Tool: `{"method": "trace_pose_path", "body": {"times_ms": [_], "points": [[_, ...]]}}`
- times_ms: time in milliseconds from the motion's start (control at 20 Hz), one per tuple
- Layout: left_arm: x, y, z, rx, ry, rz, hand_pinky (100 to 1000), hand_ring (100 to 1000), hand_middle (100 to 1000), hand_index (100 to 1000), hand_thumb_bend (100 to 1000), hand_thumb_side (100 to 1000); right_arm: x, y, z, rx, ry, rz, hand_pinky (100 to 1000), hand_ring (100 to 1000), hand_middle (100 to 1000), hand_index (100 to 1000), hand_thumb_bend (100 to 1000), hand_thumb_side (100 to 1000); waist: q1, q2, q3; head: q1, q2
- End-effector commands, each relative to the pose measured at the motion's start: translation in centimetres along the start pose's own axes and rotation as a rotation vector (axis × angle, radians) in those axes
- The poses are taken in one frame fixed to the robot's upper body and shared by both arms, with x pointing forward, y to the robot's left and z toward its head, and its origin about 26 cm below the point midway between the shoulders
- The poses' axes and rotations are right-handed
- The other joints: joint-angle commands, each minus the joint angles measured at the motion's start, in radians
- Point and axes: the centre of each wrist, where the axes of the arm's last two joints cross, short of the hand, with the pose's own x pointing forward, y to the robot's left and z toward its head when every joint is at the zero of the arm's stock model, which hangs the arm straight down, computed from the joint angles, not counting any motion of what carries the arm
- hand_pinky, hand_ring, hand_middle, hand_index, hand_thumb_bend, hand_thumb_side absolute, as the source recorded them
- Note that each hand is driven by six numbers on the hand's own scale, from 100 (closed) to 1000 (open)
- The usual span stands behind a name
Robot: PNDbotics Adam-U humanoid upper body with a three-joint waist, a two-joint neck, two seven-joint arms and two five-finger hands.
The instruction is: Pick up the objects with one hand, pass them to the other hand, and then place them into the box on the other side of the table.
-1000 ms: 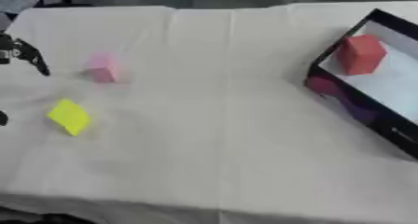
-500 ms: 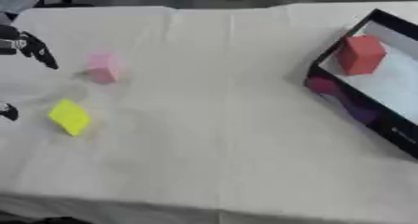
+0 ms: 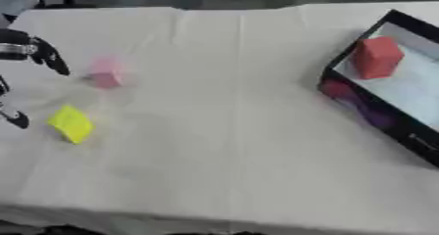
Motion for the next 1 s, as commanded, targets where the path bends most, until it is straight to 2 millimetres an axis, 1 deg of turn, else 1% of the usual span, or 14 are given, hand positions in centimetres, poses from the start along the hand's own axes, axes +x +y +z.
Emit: {"method": "trace_pose_path", "body": {"times_ms": [50,550,850,1000], "points": [[-0.2,0.5,0.1,-0.070,-0.024,-0.085,849,828,745,836,780,100,1.5,-0.8,-0.3,-0.024,-0.038,0.005,968,1000,876,1000,100,677,-0.013,-0.016,-0.001,-0.003,-0.016],[-0.6,-0.6,-1.5,-0.070,0.003,-0.159,850,833,748,822,754,100,1.4,-0.8,-0.2,-0.036,-0.030,-0.007,968,1000,873,998,100,681,-0.016,-0.011,-0.003,0.008,-0.020],[-1.0,-1.5,-2.7,-0.056,0.022,-0.185,848,834,748,816,723,100,1.1,-0.8,-0.1,-0.039,-0.023,-0.007,968,1000,872,996,100,686,-0.019,-0.004,-0.006,0.017,-0.023],[-1.2,-2.1,-3.5,-0.039,0.030,-0.190,848,834,748,814,721,100,1.0,-0.7,0.0,-0.040,-0.019,-0.007,968,1000,871,996,100,687,-0.021,-0.002,-0.007,0.020,-0.025]]}}
